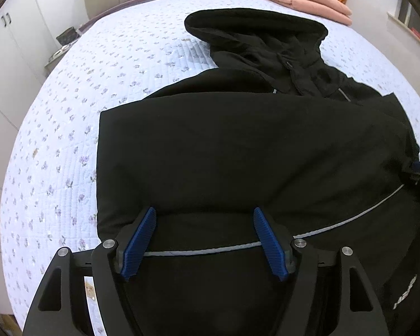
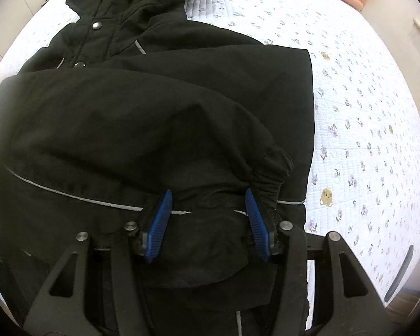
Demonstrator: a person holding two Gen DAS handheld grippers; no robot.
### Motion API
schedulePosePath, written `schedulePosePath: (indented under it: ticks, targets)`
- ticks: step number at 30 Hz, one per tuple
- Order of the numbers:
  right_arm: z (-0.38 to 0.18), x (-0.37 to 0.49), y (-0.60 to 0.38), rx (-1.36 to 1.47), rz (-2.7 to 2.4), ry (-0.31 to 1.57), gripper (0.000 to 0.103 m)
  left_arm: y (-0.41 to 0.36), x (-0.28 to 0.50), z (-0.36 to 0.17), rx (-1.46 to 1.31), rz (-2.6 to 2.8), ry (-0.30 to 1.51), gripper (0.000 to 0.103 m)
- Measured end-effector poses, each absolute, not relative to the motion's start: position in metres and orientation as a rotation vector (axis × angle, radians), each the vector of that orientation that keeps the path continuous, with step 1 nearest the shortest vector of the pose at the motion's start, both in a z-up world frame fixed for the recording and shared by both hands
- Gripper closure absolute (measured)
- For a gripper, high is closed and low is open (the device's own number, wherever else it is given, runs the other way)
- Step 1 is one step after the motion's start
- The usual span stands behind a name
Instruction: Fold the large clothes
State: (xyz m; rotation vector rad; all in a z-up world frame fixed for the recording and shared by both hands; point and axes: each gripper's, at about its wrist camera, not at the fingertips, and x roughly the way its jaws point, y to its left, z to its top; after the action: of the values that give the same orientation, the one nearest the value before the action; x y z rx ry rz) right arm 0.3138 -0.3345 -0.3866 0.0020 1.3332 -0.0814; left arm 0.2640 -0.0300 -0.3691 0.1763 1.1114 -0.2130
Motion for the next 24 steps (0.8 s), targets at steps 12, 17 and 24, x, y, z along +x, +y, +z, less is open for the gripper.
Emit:
schedulePosePath:
  ticks: [12,17,24]
  targets:
    - [-0.31,0.335,-0.352,0.096,0.066,1.223,0.049,-0.02,0.307,-0.265,0.082,-0.273,0.999,0.029]
    - [-0.285,0.425,-0.369,0.164,0.083,1.154,0.049,-0.043,0.38,-0.253,0.123,-0.237,0.952,0.029]
    - [-0.293,0.532,-0.371,0.178,0.084,1.112,0.048,-0.069,0.481,-0.274,0.171,-0.208,0.952,0.029]
